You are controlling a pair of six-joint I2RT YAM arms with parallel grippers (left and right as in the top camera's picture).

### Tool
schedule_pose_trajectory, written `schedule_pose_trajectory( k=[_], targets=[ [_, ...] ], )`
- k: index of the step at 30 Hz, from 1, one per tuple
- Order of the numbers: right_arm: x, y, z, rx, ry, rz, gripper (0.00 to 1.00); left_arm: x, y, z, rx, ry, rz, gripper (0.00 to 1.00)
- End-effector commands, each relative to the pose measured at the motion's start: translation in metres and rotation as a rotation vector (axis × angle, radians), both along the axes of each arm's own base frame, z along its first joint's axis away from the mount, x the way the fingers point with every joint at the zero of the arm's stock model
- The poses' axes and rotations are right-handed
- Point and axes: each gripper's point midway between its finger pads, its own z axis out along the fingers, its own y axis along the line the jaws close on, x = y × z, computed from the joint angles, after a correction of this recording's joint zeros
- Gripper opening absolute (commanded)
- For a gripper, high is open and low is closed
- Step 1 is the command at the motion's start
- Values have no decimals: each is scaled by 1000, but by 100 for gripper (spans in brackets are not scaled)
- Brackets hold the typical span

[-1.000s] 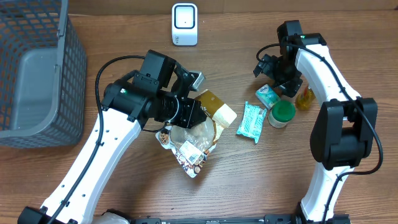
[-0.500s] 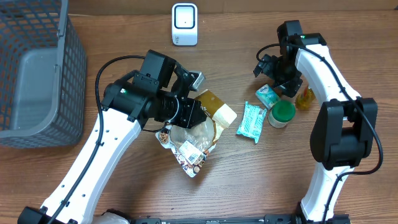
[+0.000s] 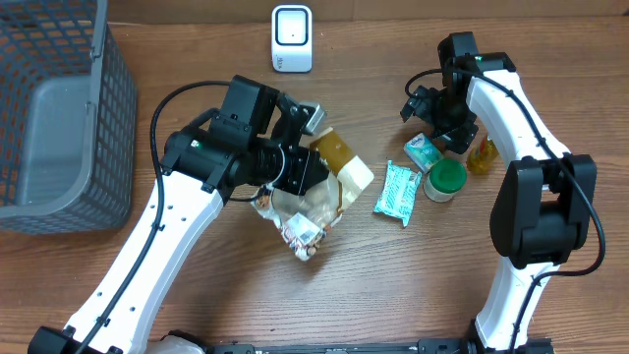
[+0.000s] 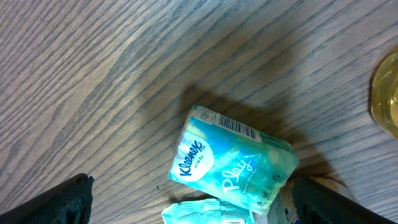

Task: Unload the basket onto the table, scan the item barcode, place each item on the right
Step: 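Lift the PanTree pouch with the left gripper off the table, then carry the PanTree pouch to the white scanner and hold it there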

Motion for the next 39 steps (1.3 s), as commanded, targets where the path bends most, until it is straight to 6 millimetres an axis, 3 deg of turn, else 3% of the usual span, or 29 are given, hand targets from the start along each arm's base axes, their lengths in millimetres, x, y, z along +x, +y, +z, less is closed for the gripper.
schedule_pose_trajectory(
  k=[1,5,16,20,23,26,32,35,39],
  targets=[
    [9,-1,17,5,-52,0,100,16,3,11,-8,-37,69,4],
    [9,-1,17,5,-52,0,100,39,9,49,-18,-164,111,4],
    [9,-1,17,5,-52,0,100,118,58,219,77,-857,402,4],
    [9,-1,17,5,-52,0,100,144,66,244,141,-1039,450,4],
    [9,-1,17,5,-52,0,100,168,62,241,232,-1137,417,4],
    [9,-1,17,5,-52,0,100,198,57,224,313,-1176,407,4],
    [9,-1,17,5,-52,0,100,263,59,174,467,-1203,498,4],
    [9,-1,17,5,-52,0,100,298,52,142,567,-1275,456,4],
    [9,-1,17,5,-52,0,100,326,40,108,654,-1354,393,4]
  ],
)
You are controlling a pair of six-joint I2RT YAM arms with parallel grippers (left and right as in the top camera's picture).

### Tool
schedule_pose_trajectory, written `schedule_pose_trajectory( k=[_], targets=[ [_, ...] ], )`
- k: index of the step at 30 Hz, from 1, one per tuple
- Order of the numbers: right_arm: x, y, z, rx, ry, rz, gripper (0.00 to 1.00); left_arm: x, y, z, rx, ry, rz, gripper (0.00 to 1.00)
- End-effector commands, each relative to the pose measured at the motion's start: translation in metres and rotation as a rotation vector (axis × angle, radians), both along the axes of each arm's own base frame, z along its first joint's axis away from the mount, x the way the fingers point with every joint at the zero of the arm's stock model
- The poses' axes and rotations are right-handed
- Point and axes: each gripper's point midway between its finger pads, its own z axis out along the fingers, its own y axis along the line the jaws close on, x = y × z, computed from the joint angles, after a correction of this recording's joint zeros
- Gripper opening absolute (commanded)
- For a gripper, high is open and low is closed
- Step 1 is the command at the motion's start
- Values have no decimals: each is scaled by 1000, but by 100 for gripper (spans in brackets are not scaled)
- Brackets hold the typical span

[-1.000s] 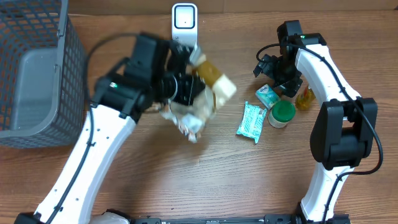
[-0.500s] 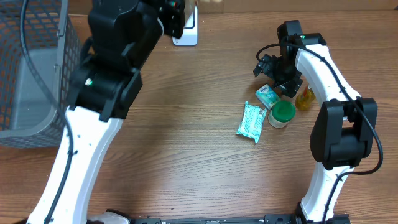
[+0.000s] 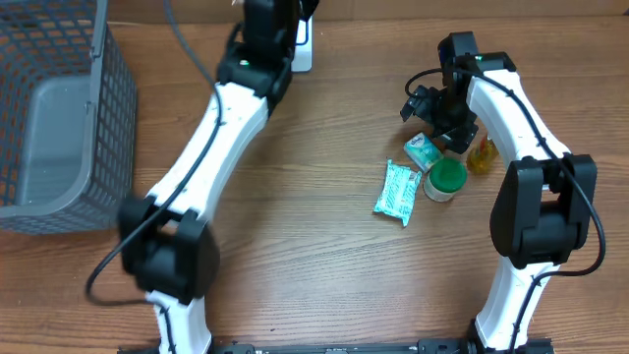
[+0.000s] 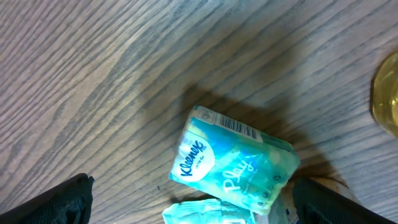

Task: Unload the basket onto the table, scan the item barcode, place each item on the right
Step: 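Carry the PanTree pouch to the white scanner and hold it there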

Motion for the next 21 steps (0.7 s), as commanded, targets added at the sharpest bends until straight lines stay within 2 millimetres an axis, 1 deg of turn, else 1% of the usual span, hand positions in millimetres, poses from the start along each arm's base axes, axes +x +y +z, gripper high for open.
schedule_pose_trajectory(
  k=[1,4,9,14,17,19,21],
  targets=[
    [9,-1,17,5,-52,1,100,22,1,-28,195,-39,42,4],
    [9,-1,17,5,-52,1,100,38,-5,-54,253,-75,45,4],
    [9,-1,17,5,-52,1,100,54,-12,-90,252,-119,51,4],
    [9,-1,17,5,-52,1,100,60,-17,-114,254,-115,33,4],
    [9,-1,17,5,-52,1,100,62,-25,-130,262,-101,-7,4],
    [9,-1,17,5,-52,1,100,63,-30,-136,262,-107,-39,4],
    [9,-1,17,5,-52,1,100,64,-33,-138,262,-125,-49,4]
  ],
)
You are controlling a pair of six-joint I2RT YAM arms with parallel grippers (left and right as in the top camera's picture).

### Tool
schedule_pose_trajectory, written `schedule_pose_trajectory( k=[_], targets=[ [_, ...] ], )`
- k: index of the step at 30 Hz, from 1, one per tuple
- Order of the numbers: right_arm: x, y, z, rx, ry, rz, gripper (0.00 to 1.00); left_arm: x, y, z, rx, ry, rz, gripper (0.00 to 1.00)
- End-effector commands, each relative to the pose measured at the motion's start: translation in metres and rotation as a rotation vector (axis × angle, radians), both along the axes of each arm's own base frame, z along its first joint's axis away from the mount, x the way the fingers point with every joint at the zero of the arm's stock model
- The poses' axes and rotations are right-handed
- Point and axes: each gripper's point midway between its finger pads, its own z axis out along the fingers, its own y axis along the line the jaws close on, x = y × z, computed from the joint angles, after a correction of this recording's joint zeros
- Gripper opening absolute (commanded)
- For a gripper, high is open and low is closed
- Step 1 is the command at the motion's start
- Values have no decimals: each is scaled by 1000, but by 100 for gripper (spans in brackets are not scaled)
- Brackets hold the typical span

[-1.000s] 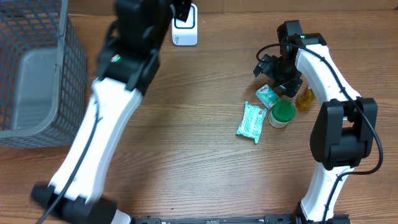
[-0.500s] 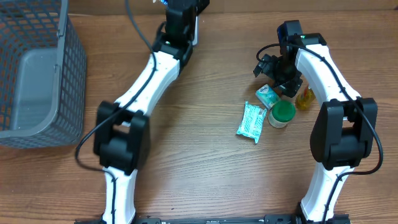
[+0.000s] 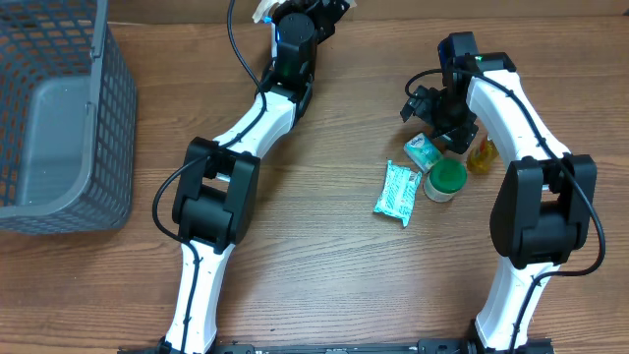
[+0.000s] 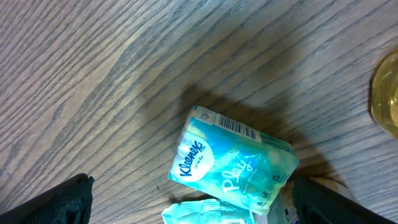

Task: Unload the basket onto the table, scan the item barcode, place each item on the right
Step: 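Carry the PanTree pouch to the white scanner and hold it there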

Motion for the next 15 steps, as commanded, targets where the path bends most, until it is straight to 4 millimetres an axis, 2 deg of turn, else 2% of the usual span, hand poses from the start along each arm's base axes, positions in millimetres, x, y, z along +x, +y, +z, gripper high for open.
schedule_pose_trajectory(
  k=[1,8,15],
  targets=[
    [9,-1,17,5,-51,0,100,3,-6,-3,23,-34,-44,4],
    [9,-1,17,5,-51,0,100,3,-12,-14,56,-5,-68,4],
    [9,-1,17,5,-51,0,100,3,-17,-49,34,116,-100,5]
  ],
)
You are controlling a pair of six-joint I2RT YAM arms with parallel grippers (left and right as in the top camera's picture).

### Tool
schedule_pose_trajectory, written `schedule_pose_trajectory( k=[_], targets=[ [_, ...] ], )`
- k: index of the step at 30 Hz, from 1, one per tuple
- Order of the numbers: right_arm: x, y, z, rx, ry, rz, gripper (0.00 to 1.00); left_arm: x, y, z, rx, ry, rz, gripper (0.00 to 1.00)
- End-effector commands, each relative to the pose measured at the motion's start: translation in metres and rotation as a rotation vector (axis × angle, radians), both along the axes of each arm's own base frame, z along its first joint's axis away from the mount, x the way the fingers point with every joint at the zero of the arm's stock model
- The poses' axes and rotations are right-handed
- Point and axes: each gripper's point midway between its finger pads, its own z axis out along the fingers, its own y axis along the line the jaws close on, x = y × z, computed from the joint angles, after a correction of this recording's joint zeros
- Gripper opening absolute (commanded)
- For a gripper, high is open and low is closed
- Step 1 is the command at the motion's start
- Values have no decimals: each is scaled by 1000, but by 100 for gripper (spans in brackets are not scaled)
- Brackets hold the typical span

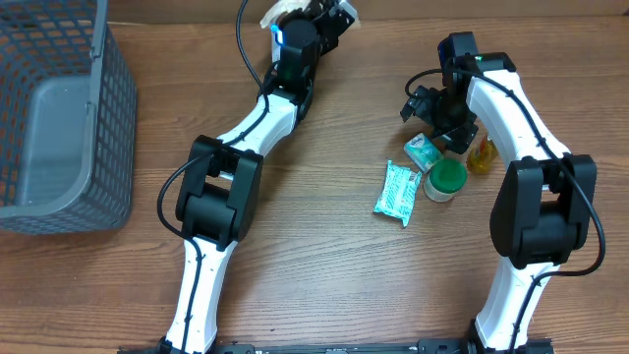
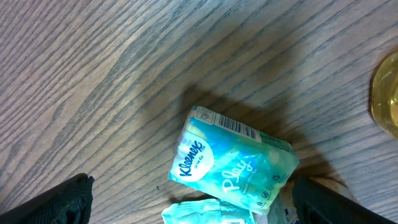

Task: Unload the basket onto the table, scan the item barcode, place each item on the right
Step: 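Carry the PanTree pouch to the white scanner and hold it there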

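My left arm stretches to the table's back edge. Its gripper sits at the top of the overhead view, shut on a pale crinkly bag of which only a scrap shows. The scanner is hidden under that arm. My right gripper hangs open over a teal Kleenex pack whose barcode faces up. Its dark fingertips stand wide apart on either side of the pack, touching nothing. From overhead that gripper is just behind the pack.
A second teal packet, a green-lidded jar and an amber bottle lie close round the Kleenex pack. A grey mesh basket stands at the far left.
The left gripper and the scrap of bag have shifted slightly to the right at the back edge. The right arm and the items under it have not moved.
At first my left gripper was down on a clear bag of goods at mid-table, the white scanner visible behind it. Then the bag was off the table and the arm reached back over the scanner. Since then it has stayed stretched to the back edge. The right gripper stayed open over the Kleenex.
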Motion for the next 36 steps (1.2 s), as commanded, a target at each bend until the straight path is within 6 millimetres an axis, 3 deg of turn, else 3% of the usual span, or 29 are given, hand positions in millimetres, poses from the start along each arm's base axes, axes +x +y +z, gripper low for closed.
schedule_pose_trajectory(
  k=[1,6,17,25,29,33,36],
  targets=[
    [9,-1,17,5,-51,0,100,3,-2,-12,-26,20,-16,4],
    [9,-1,17,5,-51,0,100,4,-3,-33,-16,49,-18,4],
    [9,-1,17,5,-51,0,100,-1,-18,-42,-122,116,-97,4],
    [9,-1,17,5,-51,0,100,7,5,28,-175,-103,34,4],
    [9,-1,17,5,-51,0,100,0,3,53,-168,-34,39,4],
    [9,-1,17,5,-51,0,100,-25,-5,79,-256,156,-19,4],
    [9,-1,17,5,-51,0,100,-58,-6,105,-364,306,-60,4]
  ],
)
